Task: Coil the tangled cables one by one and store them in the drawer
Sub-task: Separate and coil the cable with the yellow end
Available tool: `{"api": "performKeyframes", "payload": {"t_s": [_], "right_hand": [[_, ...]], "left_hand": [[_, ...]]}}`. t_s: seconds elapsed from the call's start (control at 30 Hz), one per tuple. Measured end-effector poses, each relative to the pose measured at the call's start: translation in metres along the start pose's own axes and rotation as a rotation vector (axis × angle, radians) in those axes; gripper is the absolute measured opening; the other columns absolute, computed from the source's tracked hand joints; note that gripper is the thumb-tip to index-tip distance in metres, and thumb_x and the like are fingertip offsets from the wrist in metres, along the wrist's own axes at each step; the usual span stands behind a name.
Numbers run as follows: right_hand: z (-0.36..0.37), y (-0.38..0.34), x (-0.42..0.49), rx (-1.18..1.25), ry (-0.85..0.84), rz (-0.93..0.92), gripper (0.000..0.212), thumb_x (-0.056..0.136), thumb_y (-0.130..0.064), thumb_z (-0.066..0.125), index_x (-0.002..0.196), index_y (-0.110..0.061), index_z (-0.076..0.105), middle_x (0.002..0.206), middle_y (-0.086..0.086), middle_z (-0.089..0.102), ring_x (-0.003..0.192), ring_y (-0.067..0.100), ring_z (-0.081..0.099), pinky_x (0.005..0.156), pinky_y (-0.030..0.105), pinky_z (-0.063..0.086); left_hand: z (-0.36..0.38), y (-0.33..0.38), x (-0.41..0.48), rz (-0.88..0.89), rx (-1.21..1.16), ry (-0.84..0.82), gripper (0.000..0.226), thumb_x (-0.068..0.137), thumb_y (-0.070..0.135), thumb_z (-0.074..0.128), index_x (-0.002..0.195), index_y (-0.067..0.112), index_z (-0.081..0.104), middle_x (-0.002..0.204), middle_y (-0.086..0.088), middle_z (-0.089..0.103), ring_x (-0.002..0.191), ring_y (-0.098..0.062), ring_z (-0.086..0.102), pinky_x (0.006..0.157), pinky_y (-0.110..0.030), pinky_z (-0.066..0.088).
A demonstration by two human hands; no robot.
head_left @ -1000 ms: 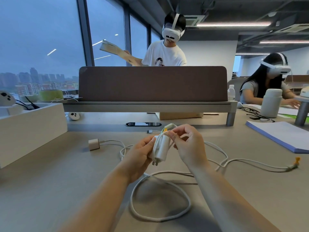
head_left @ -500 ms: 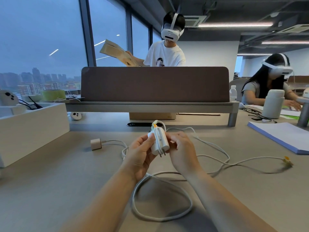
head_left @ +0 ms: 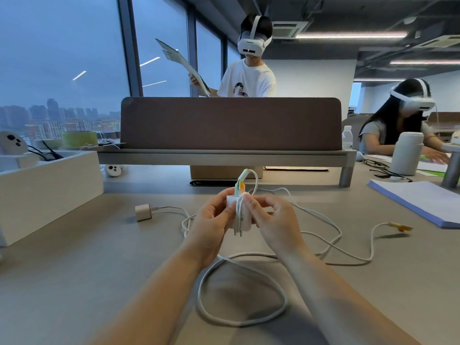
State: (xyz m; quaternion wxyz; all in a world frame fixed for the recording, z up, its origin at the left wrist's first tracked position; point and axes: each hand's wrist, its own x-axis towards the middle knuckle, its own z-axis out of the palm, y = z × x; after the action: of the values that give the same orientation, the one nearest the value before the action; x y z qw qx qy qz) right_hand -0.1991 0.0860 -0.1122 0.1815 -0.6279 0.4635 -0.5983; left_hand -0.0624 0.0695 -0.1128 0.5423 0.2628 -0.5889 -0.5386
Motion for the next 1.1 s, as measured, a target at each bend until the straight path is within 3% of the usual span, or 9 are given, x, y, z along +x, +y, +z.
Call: {"api": "performKeyframes", "payload": {"t_s": [0.17,0.3,0.4,0.53,0.67,0.77,0.9,1.1], "right_hand": [[0.001,-0.002,0.000,0.075,0.006,0.027,0.024,0.088,-0.037,0.062,0.090,-0.014,0.069,0.084,0.002,0.068,0.080,0.018,0.064,0.067,0.030,0.054],[0.003,-0.002,-0.001,0.084,-0.011,0.034,0.027,0.089,-0.042,0.057,0.091,-0.017,0.067,0.085,-0.002,0.066,0.080,0.014,0.063,0.069,0.030,0.055],[0.003,0.001,-0.001,0.041,-0.037,0.033,0.025,0.092,-0.047,0.047,0.090,-0.029,0.064,0.084,-0.005,0.064,0.078,0.011,0.060,0.066,0.025,0.052],[0.005,0.007,-0.001,-0.024,-0.100,0.067,0.028,0.100,-0.034,0.040,0.100,-0.020,0.064,0.088,0.007,0.062,0.076,0.013,0.057,0.063,0.023,0.051],[0.004,0.007,-0.002,-0.015,-0.121,0.110,0.027,0.100,-0.028,0.042,0.088,-0.023,0.065,0.080,0.002,0.061,0.061,0.001,0.056,0.067,0.029,0.050],[0.007,0.005,-0.005,-0.075,-0.168,0.113,0.027,0.099,-0.028,0.044,0.083,-0.024,0.066,0.082,0.004,0.062,0.064,0.006,0.056,0.066,0.027,0.047],[0.007,0.003,-0.007,-0.202,-0.215,0.065,0.028,0.097,-0.023,0.050,0.086,-0.005,0.069,0.081,0.015,0.066,0.075,0.028,0.060,0.070,0.041,0.047],[0.006,0.003,-0.011,-0.356,-0.300,0.061,0.020,0.091,-0.017,0.057,0.105,-0.017,0.071,0.078,-0.001,0.067,0.076,0.020,0.064,0.076,0.034,0.052]], "left_hand": [[0.000,0.000,-0.001,0.013,0.079,-0.032,0.028,0.098,0.019,0.045,0.119,0.029,0.061,0.110,-0.003,0.068,0.109,-0.024,0.061,0.094,-0.035,0.051],[-0.001,-0.002,0.001,-0.018,0.064,-0.020,0.030,0.098,0.017,0.047,0.125,0.020,0.058,0.112,-0.006,0.067,0.107,-0.022,0.063,0.094,-0.035,0.052],[-0.001,-0.005,0.003,-0.068,0.000,0.058,0.031,0.095,0.016,0.052,0.125,0.013,0.057,0.107,-0.010,0.068,0.098,-0.022,0.066,0.087,-0.038,0.056],[-0.004,-0.006,0.006,-0.134,-0.152,0.165,0.029,0.095,0.016,0.051,0.123,0.008,0.056,0.108,-0.016,0.063,0.098,-0.025,0.063,0.078,-0.035,0.058],[-0.008,-0.003,0.009,-0.155,-0.287,0.250,0.023,0.096,0.016,0.049,0.116,0.007,0.057,0.103,-0.015,0.066,0.090,-0.021,0.067,0.062,-0.025,0.059],[-0.011,-0.002,0.011,-0.150,-0.332,0.307,0.022,0.096,0.016,0.049,0.112,0.004,0.059,0.098,-0.015,0.066,0.084,-0.019,0.067,0.057,-0.023,0.057],[-0.013,-0.007,0.013,-0.146,-0.269,0.376,0.020,0.095,0.018,0.052,0.111,0.007,0.058,0.102,-0.014,0.064,0.090,-0.020,0.065,0.063,-0.027,0.058],[-0.015,-0.013,0.015,-0.130,-0.133,0.453,0.031,0.095,0.020,0.054,0.121,0.005,0.056,0.104,-0.011,0.065,0.095,-0.020,0.064,0.073,-0.030,0.056]]}}
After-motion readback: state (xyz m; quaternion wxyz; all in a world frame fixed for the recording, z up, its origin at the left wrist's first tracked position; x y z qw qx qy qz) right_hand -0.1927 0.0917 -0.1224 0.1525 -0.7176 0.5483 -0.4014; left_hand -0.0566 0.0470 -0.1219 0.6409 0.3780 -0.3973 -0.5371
